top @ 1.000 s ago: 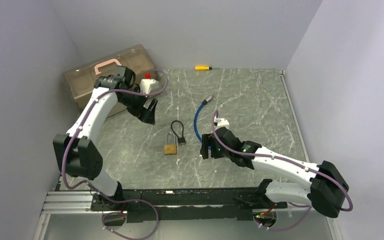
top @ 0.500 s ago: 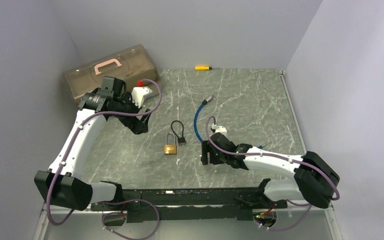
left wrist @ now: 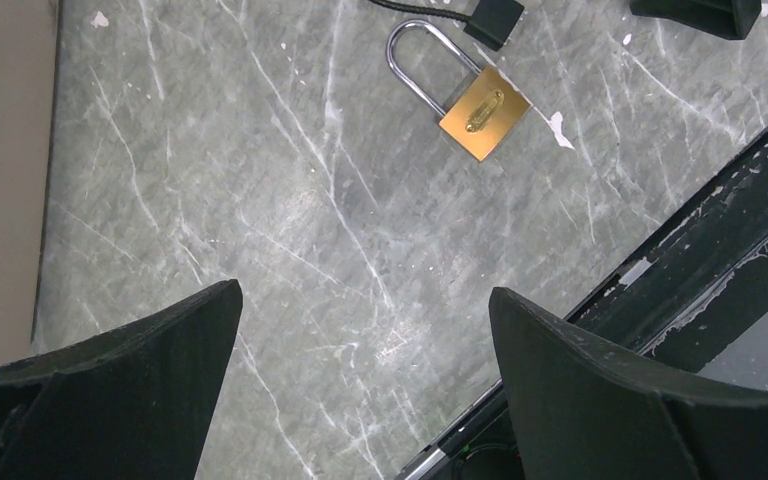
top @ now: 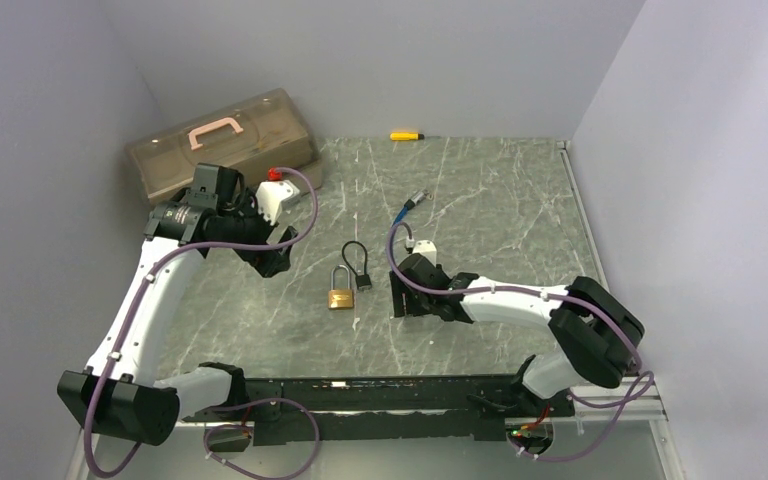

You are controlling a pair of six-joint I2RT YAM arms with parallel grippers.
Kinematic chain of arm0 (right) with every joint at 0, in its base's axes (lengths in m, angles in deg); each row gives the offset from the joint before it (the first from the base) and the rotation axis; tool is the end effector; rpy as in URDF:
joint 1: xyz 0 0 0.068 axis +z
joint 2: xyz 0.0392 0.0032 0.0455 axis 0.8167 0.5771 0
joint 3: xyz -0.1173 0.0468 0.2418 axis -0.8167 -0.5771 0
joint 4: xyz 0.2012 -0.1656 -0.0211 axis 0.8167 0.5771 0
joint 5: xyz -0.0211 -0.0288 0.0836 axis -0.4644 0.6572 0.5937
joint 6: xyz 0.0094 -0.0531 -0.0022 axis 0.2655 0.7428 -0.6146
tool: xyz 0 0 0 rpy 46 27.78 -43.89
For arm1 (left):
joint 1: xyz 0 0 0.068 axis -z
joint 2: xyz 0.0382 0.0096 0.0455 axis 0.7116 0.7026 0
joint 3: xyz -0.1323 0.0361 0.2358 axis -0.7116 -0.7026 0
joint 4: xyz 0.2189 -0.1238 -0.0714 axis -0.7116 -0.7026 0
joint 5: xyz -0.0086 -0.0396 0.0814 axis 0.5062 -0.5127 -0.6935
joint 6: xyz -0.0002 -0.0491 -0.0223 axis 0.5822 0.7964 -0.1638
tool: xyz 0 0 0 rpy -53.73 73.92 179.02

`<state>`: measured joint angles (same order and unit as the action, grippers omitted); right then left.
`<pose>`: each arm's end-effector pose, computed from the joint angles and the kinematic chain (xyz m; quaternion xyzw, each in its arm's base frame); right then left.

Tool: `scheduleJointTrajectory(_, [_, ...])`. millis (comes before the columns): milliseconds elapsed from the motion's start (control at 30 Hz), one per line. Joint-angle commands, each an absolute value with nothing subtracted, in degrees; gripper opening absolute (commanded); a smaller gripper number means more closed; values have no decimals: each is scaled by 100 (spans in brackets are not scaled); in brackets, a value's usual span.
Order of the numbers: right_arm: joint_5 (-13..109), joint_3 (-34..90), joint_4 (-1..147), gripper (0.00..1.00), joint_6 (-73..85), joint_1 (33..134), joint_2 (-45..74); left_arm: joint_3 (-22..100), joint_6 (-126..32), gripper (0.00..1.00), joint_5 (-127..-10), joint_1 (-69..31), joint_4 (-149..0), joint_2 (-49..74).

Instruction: Unlock with the key

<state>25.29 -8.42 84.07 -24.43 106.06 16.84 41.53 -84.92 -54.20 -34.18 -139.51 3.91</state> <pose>0.1747 0.2034 0.1596 -0.0798 0.9450 0.1145 0.2958 0.2062 -0.0548 0.3596 0.3574 0.8683 -0.1477 0.3108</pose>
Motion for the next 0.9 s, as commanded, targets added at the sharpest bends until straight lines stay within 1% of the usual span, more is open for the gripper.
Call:
scheduleJointTrajectory(0, [2702,-561,8149,69,-2298,10661,1864,4163,-8542,99,-5531,-3411,-13781,235])
scheduleJointTrajectory(133, [2922,-541,8056,63,-2356,10905,1947,4232,-8557,99,-5550,-3411,-13831,311])
scheduleJointTrajectory(333, [2857,-507,8054,61,-2237,11412,1778,4208,-8542,99,-5574,-3411,-13808,337])
scheduleJointTrajectory(667, [2345,-237,8487,61,-1857,11282,1531,4242,-8573,99,-5633,-3411,-13844,349])
scheduleJointTrajectory(867, [2417,-28,8570,60,-1661,11005,1715,4208,-8593,100,-5656,-3411,-13807,323])
